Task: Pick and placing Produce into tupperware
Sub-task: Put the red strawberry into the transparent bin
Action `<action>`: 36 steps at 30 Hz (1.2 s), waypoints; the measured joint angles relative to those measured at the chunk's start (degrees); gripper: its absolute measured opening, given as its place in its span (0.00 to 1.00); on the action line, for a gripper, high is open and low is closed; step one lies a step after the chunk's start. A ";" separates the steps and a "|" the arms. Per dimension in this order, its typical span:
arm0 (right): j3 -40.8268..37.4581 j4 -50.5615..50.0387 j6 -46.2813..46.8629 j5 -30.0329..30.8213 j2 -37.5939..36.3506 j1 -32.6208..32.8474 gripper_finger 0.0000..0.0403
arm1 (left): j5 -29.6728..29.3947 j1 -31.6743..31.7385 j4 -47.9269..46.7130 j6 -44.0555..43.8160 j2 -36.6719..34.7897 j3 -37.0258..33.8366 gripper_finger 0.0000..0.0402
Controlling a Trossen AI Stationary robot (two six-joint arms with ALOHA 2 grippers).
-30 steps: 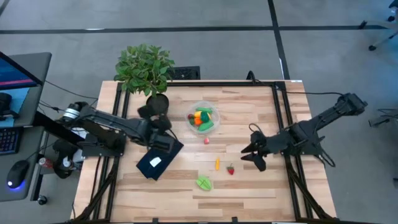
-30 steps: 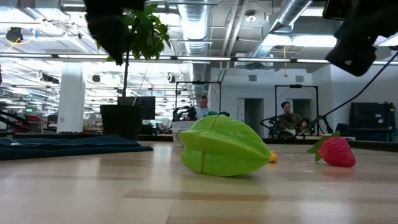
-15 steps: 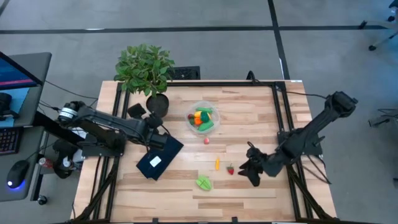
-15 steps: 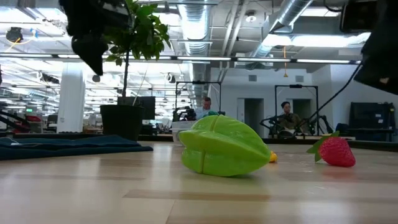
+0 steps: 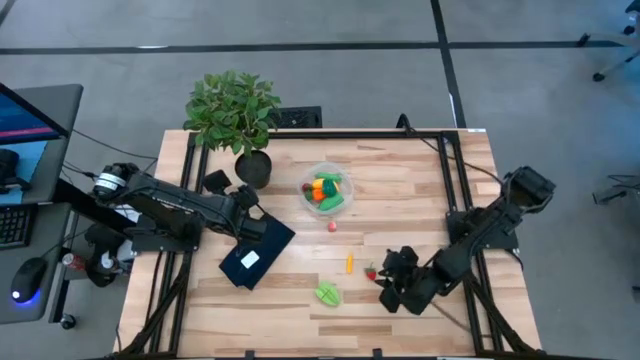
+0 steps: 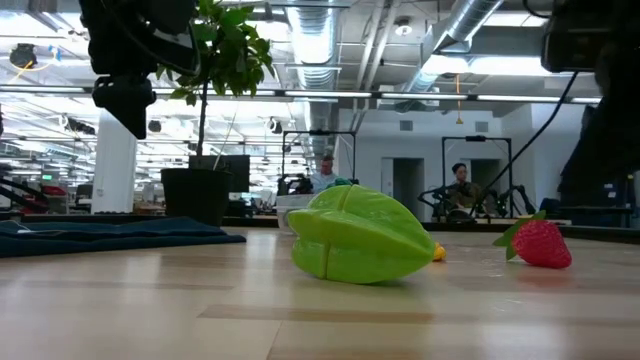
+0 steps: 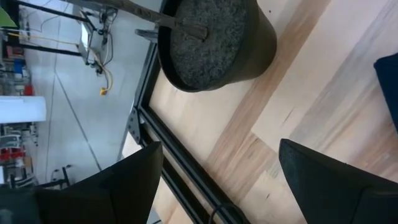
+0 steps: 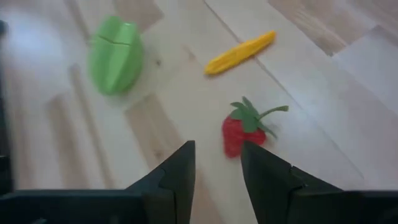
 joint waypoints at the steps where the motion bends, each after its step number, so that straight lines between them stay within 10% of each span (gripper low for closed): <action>1: 1.03 -1.32 0.15 0.03 1.18 -0.27 0.30 | 0.00 -0.10 0.00 0.00 0.00 0.00 0.77; 21: 2.77 -2.00 10.45 -1.99 5.06 -1.53 0.62 | -1.13 -0.41 0.03 -0.87 0.02 0.00 0.77; 36: 2.77 -2.54 5.69 -3.25 5.49 -6.68 0.63 | -1.04 -0.50 1.32 -2.19 0.02 0.00 0.77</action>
